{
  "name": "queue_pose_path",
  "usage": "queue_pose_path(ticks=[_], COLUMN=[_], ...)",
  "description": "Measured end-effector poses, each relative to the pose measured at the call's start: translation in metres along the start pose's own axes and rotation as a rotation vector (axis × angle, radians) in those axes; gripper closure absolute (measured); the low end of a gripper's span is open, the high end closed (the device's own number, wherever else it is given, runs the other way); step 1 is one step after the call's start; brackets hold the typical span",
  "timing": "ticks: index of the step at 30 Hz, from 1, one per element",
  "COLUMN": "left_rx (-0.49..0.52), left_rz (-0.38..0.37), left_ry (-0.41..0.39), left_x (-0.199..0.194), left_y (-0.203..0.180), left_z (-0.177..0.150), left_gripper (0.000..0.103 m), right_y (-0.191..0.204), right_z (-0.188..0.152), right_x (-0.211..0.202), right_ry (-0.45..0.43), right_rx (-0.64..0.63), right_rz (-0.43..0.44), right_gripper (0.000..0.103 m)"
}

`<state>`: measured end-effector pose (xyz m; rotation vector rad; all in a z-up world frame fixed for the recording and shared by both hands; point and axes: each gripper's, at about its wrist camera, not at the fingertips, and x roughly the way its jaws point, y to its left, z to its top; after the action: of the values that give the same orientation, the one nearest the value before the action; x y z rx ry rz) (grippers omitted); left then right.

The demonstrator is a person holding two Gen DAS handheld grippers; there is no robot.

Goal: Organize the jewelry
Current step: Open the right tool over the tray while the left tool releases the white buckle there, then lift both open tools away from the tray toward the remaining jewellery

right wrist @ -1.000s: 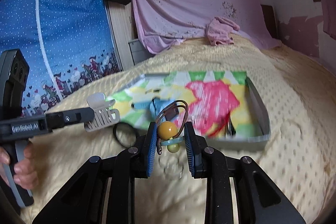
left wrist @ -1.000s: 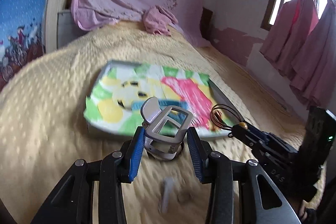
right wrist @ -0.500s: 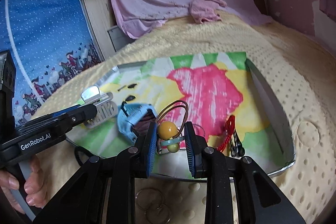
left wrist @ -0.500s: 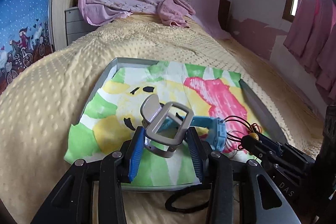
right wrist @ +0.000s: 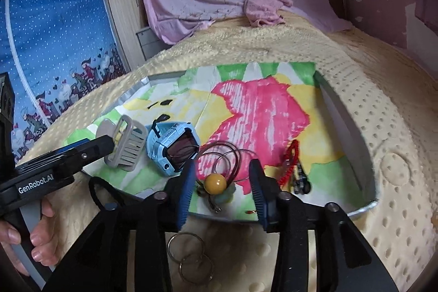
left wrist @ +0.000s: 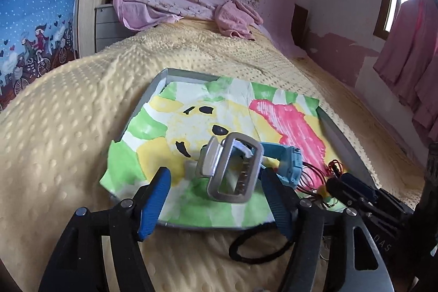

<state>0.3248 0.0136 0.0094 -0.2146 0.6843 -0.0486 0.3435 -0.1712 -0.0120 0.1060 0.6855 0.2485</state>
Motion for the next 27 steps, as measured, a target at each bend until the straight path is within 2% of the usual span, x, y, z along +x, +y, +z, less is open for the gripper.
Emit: queue_pose_path(ticks=[2, 5, 7, 11, 14, 15, 17, 20, 27], left_rx=[0.007, 0.027, 0.040, 0.042, 0.030, 0.025, 0.016, 0.012, 0.038], left_rz=[0.006, 0.018, 0.022, 0.024, 0.020, 0.019, 0.017, 0.028, 0.070], left_ry=[-0.022, -0.074, -0.114, -0.183, -0.228, -0.236, -0.253, -0.272, -0.274], left_x=[-0.009, -0.026, -0.041, -0.067, -0.086, -0.090, -0.100, -0.111, -0.128], left_y=[-0.002, -0.005, -0.008, -0.008, -0.005, -0.004, -0.002, 0.001, 0.006], left_z=[-0.002, -0.006, -0.010, -0.018, -0.025, -0.027, -0.033, -0.043, -0.072], left_gripper=[0.030, 0.022, 0.015, 0.007, 0.002, 0.001, 0.000, 0.000, 0.000], right_y=[-0.002, -0.002, -0.002, -0.001, -0.003, -0.002, -0.001, 0.000, 0.003], right_z=[0.000, -0.002, -0.005, -0.009, -0.013, -0.013, -0.017, -0.023, -0.044], right_x=[-0.011, -0.033, -0.050, -0.083, -0.106, -0.112, -0.127, -0.144, -0.165], right_ry=[-0.033, -0.096, -0.140, -0.217, -0.264, -0.276, -0.303, -0.328, -0.309], right_rx=[0.002, -0.003, -0.007, -0.014, -0.019, -0.026, -0.042, -0.057, -0.076], right_rz=[-0.007, -0.020, -0.024, -0.047, -0.061, -0.066, -0.074, -0.071, -0.080], right_gripper=[0.066, 0.052, 0.048, 0.024, 0.018, 0.012, 0.009, 0.008, 0.007])
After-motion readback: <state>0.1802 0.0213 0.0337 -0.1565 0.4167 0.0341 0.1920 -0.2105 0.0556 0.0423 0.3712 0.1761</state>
